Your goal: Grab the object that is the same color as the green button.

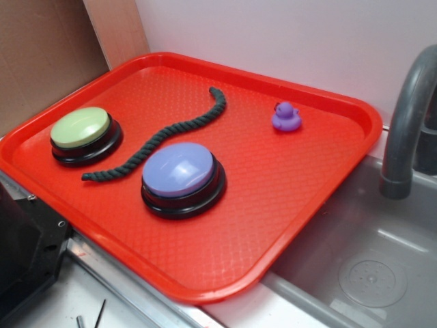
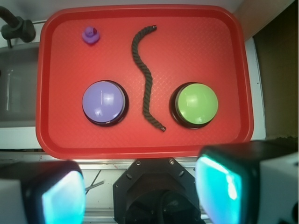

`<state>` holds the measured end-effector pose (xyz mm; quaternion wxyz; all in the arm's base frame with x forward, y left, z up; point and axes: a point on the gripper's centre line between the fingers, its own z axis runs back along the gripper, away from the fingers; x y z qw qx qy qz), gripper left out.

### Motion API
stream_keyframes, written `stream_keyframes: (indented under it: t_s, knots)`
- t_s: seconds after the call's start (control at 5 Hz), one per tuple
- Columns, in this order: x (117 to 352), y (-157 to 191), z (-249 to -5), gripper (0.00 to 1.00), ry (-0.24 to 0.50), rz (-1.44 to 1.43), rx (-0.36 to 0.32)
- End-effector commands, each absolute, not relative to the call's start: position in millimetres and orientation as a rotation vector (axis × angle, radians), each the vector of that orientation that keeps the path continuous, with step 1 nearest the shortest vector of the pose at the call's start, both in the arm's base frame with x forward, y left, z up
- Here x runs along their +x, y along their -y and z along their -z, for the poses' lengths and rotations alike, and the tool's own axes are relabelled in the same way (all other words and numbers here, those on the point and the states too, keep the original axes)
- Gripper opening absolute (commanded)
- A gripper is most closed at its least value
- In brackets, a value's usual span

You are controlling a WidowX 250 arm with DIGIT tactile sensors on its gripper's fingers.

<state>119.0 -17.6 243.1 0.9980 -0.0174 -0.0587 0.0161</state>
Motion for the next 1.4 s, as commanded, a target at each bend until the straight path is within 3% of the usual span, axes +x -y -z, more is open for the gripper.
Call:
stream_keyframes:
  t_s: [0.0, 0.4, 0.6, 0.8, 1.2]
  knots:
    - [119, 18, -243, 1.00, 0.117, -0.032, -0.035]
    - [164, 17, -204, 1.00, 0.208, -0.103, -0.058]
    - [182, 17, -186, 1.00, 0.199, -0.122, -0.045]
    - [209, 10, -151, 1.00, 0.184, -0.130, -0.033]
    - [238, -2, -95, 1.00, 0.119, -0.170, 0.016]
